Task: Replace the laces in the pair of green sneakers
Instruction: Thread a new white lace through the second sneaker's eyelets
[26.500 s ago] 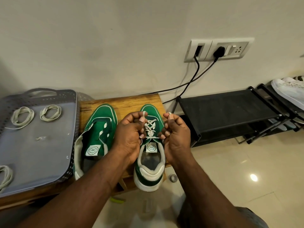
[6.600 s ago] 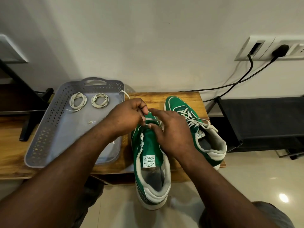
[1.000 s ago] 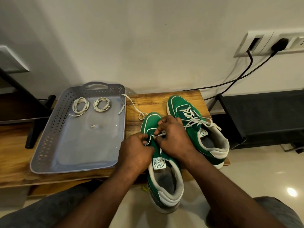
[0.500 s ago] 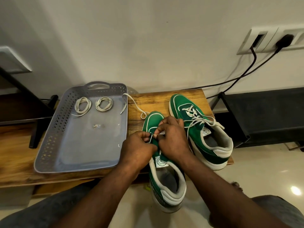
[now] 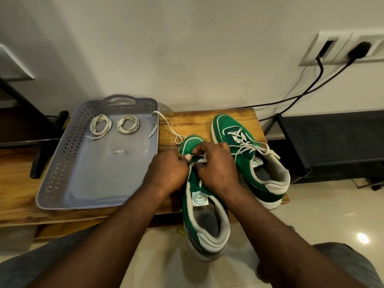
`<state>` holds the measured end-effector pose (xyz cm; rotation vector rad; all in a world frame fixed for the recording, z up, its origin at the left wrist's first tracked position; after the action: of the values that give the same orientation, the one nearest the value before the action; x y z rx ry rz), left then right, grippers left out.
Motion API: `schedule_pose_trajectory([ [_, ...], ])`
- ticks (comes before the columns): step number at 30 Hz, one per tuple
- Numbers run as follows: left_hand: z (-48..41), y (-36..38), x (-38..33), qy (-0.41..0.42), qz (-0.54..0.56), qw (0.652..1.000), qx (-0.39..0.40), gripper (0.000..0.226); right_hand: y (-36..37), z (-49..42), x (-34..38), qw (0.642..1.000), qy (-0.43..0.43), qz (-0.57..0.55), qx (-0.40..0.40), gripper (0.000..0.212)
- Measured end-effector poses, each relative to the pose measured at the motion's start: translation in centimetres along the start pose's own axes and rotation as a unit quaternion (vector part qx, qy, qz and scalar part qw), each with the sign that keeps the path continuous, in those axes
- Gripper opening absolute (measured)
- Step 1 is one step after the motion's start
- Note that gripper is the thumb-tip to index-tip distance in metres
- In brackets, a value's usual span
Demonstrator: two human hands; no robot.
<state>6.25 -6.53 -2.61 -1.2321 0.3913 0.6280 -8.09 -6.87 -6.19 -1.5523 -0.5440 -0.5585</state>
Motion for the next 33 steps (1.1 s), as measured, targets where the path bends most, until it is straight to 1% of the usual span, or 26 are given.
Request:
schedule_pose_trajectory([
  [1,-0.4,0.1,0.0,0.007,-0.026,1.0,-0.015,0.025,-0.2,-0.1,0.2,1.0,-0.006,0.02,0.012,0.039],
  [3,-0.9,0.4,-0.2,0.029,-0.09,0.995,-0.033,0.016,-0.5,-0.1,0.5,0.998,-0.014,0.046,0.04,0.045],
  [5,-1.2,0.7,-0.2,0.038,-0.125,0.991,-0.041,0.011,-0.6,0.0,0.5,0.997,-0.022,0.055,0.055,0.047],
  [9,-1.6,1.3,-0.1,0.034,-0.152,0.987,-0.027,0.014,-0.6,0.3,0.5,0.998,-0.017,0.048,0.042,0.047],
  [11,-1.4,1.1,-0.4,0.031,-0.172,0.984,-0.035,0.017,-0.5,0.3,0.6,0.998,-0.018,0.055,0.037,0.049],
  [13,-1.2,-0.3,-0.7,0.029,-0.19,0.978,-0.076,0.018,-0.5,0.5,0.8,0.997,-0.023,0.066,0.042,0.049],
  [15,-1.2,-3.0,-0.8,0.018,-0.205,0.969,-0.137,0.018,-0.5,0.5,0.8,0.995,-0.023,0.08,0.045,0.047],
  [17,-1.6,-6.2,0.1,-0.017,-0.22,0.958,-0.181,0.019,-0.5,0.5,0.7,0.995,-0.014,0.084,0.042,0.046],
  [18,-1.9,-7.7,0.8,-0.04,-0.233,0.953,-0.188,0.02,-0.4,0.5,0.7,0.996,-0.01,0.082,0.043,0.045],
  [20,-2.3,-9.3,2.3,-0.082,-0.27,0.945,-0.166,0.027,-0.3,0.5,0.6,0.996,-0.01,0.074,0.045,0.045],
  [21,-2.2,-9.4,2.7,-0.092,-0.28,0.944,-0.149,0.031,-0.3,0.5,0.6,0.997,-0.013,0.069,0.045,0.046],
  [22,-1.9,-9.1,2.7,-0.083,-0.275,0.948,-0.14,0.035,-0.3,0.4,0.5,0.997,-0.016,0.06,0.044,0.046],
  [23,-1.7,-8.5,2.3,-0.051,-0.256,0.956,-0.136,0.037,-0.4,0.4,0.4,0.998,-0.017,0.05,0.042,0.046],
  [25,-1.1,-6.5,0.9,0.056,-0.221,0.965,-0.131,0.039,-0.5,0.2,0.3,0.998,-0.021,0.037,0.045,0.045],
  [27,-0.9,-4.2,-0.2,0.144,-0.237,0.956,-0.097,0.036,-0.5,0.2,0.2,0.997,-0.029,0.041,0.051,0.046],
  [28,-1.0,-3.1,-0.5,0.163,-0.262,0.948,-0.075,0.033,-0.5,0.2,0.2,0.997,-0.032,0.043,0.052,0.046],
  [30,-1.2,-1.7,-0.5,0.149,-0.299,0.942,-0.037,0.029,-0.5,0.2,0.1,0.997,-0.037,0.048,0.046,0.045],
  [33,-1.3,-0.9,-0.6,0.124,-0.305,0.944,-0.039,0.024,-0.5,0.4,0.2,0.997,-0.042,0.055,0.037,0.044],
])
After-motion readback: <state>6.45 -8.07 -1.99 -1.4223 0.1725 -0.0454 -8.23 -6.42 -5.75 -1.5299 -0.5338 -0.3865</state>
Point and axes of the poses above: each hand's wrist, its own z-axis away from the middle knuckle, its own y-axis out of the palm, x = y × z, the point moved 2 cm from there along -z, towards the middle knuckle
